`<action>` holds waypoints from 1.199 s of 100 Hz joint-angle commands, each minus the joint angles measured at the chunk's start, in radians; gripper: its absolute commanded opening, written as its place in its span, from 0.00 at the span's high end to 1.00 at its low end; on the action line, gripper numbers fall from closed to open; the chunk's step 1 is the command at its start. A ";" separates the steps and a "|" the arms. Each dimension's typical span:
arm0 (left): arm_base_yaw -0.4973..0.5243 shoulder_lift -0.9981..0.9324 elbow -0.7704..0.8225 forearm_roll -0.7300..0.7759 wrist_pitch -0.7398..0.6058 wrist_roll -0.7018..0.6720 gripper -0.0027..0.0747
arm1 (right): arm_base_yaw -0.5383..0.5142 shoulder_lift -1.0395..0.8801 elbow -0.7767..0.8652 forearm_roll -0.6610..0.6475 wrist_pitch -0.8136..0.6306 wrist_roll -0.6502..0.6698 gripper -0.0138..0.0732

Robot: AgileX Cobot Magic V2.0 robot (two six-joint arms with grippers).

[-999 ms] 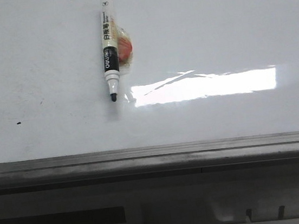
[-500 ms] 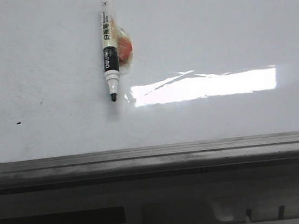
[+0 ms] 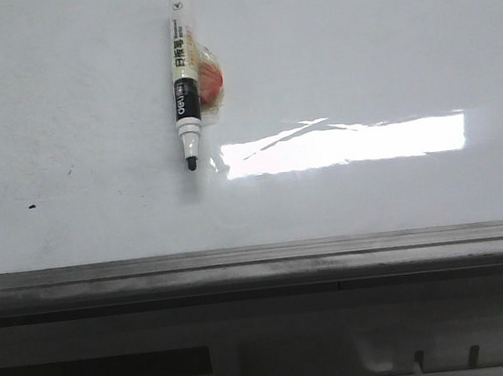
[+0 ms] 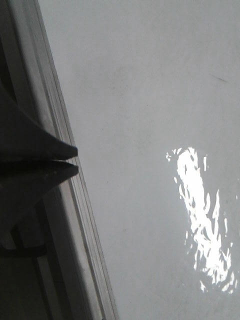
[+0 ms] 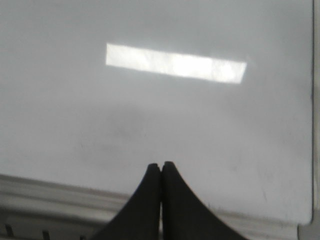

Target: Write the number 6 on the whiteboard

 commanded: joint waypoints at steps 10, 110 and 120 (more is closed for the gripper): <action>-0.004 -0.031 0.045 -0.009 -0.084 -0.009 0.99 | -0.001 -0.018 0.025 0.008 -0.353 -0.002 0.91; -0.008 0.172 -0.272 -0.568 -0.038 -0.002 0.99 | -0.001 0.074 -0.357 0.854 0.172 -0.338 0.91; -0.008 0.296 -0.365 -0.473 0.020 0.000 0.99 | -0.001 0.143 -0.424 0.852 0.185 -0.365 0.91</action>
